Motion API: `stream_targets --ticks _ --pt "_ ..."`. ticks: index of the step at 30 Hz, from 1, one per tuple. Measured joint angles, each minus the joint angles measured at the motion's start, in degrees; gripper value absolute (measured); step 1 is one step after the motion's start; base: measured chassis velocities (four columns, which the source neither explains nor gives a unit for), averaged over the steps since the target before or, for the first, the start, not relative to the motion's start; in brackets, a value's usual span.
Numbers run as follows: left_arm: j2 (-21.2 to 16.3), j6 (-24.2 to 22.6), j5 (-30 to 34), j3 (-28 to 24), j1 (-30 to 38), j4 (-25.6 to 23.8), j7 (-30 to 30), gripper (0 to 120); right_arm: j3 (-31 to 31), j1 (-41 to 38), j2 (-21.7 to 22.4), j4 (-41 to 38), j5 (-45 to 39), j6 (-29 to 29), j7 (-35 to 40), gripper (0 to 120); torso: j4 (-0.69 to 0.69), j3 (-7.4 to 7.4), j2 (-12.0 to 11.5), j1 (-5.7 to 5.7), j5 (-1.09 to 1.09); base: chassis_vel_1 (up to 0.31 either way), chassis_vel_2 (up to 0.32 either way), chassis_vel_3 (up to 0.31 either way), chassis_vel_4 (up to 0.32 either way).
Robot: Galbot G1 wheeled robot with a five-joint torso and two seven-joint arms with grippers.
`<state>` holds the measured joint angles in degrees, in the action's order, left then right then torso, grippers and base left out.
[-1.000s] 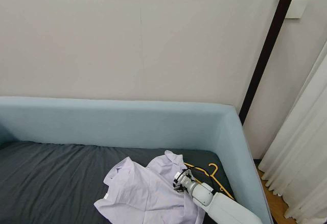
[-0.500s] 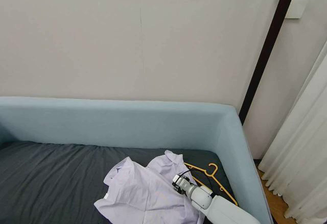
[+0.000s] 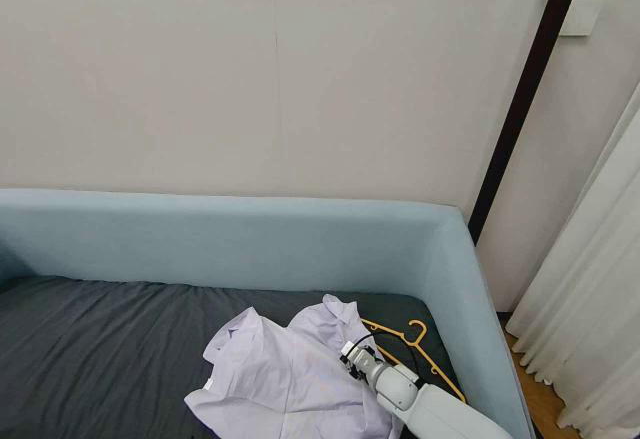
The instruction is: Pick up the clothes from the sofa and hang them on the clothes hanger.
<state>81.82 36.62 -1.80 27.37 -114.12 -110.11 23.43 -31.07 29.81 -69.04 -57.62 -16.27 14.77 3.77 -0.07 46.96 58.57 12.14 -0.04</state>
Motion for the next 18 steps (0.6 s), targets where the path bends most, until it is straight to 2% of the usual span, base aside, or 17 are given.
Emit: stream_targets --ticks 5,8,10,15,18 --pt "-0.17 -0.01 0.04 0.00 0.14 -0.17 0.03 100 2.05 0.00 2.33 -6.80 -3.28 0.51 1.89 0 0.00 0.00 0.00 0.00 0.00 0.000 0.000 0.000 0.000" --pt "-0.29 -0.06 0.07 -0.09 0.24 -0.38 0.03 100 4.17 0.00 4.51 -13.81 -6.76 1.69 3.36 0 0.01 0.00 0.00 0.00 0.00 0.000 0.000 0.000 0.000" --pt "-0.31 -0.08 0.07 -0.10 0.26 -0.41 0.03 100 4.62 -0.01 4.96 -15.11 -7.44 1.91 3.66 0 0.01 0.00 0.00 0.00 0.00 0.000 0.000 0.000 0.000" --pt "-0.31 -0.12 0.08 -0.16 0.25 -0.94 0.03 100 9.12 -0.70 8.56 -26.09 -14.45 4.19 6.14 0 -0.01 0.00 0.00 0.00 0.00 0.000 0.000 0.000 0.000" --pt "-0.30 -0.12 0.08 -0.16 0.19 -1.14 0.03 100 10.30 -1.41 9.51 -29.66 -17.33 5.00 7.27 0 -0.01 0.00 0.00 0.00 0.00 0.000 0.000 0.000 0.000"
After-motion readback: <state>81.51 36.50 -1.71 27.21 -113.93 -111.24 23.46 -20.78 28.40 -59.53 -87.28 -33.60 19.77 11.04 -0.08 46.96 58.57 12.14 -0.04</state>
